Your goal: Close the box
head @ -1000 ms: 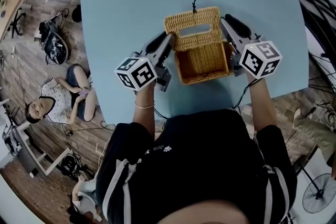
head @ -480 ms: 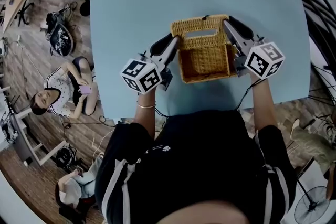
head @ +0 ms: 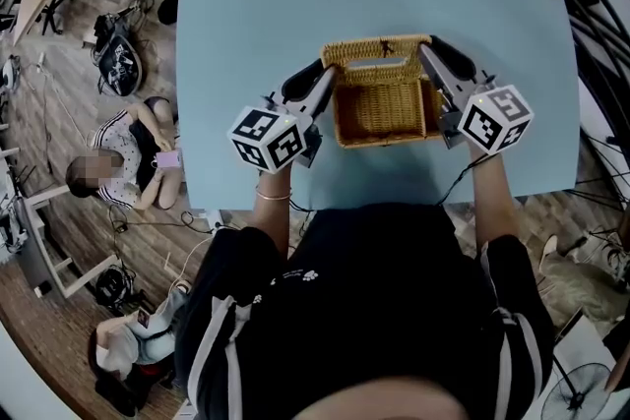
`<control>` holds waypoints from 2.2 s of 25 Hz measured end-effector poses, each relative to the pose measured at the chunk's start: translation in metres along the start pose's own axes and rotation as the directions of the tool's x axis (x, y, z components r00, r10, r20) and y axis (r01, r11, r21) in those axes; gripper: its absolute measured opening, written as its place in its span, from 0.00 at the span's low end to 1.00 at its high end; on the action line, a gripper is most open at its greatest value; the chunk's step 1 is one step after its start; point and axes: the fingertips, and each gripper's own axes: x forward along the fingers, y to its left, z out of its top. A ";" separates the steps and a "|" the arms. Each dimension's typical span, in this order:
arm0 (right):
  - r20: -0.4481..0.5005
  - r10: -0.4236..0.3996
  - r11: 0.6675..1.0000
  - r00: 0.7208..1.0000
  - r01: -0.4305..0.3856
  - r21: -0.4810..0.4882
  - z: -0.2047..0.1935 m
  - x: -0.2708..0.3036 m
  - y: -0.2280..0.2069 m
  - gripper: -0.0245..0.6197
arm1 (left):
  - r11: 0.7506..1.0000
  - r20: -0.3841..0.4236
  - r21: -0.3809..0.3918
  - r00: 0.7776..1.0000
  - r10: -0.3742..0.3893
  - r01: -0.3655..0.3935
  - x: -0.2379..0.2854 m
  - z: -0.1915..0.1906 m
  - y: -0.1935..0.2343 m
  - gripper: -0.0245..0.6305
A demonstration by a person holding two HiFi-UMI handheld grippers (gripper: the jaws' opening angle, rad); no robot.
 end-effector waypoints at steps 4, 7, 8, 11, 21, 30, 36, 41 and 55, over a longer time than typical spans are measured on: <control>0.006 0.011 1.000 1.000 -0.011 -0.012 0.000 -0.009 0.005 0.17 | 1.000 0.013 0.006 1.000 0.028 -0.028 -0.004 -0.001 -0.007 0.15; 0.007 0.017 1.000 1.000 -0.017 -0.025 -0.001 -0.016 0.009 0.17 | 0.999 0.017 0.019 0.999 0.047 -0.048 -0.006 -0.002 -0.011 0.15; 0.007 0.020 0.999 1.000 -0.020 -0.030 -0.001 -0.018 0.010 0.17 | 0.998 0.017 0.027 0.998 0.055 -0.055 -0.007 -0.002 -0.012 0.15; 0.005 0.031 0.999 1.000 -0.031 -0.037 -0.004 -0.022 0.016 0.17 | 0.995 0.017 0.054 0.997 0.077 -0.078 -0.013 -0.003 -0.014 0.15; 0.001 0.048 0.996 0.999 -0.048 -0.071 -0.018 -0.044 0.028 0.19 | 0.989 0.062 0.084 0.991 0.120 -0.125 -0.032 -0.008 -0.029 0.15; -0.011 0.061 0.995 0.998 -0.062 -0.075 -0.035 -0.060 0.040 0.20 | 0.985 0.071 0.071 0.986 0.152 -0.157 -0.048 -0.020 -0.044 0.15; -0.022 0.063 0.997 0.998 -0.064 -0.051 -0.047 -0.069 0.045 0.20 | 0.984 0.066 0.051 0.984 0.168 -0.171 -0.053 -0.030 -0.051 0.15; -0.029 0.061 0.998 0.998 -0.061 -0.020 -0.055 -0.071 0.045 0.20 | 0.983 0.050 0.036 0.982 0.180 -0.182 -0.058 -0.039 -0.053 0.15; -0.075 0.049 0.999 0.996 -0.048 0.010 -0.082 -0.083 0.051 0.19 | 0.980 0.019 0.020 0.980 0.199 -0.199 -0.067 -0.058 -0.058 0.15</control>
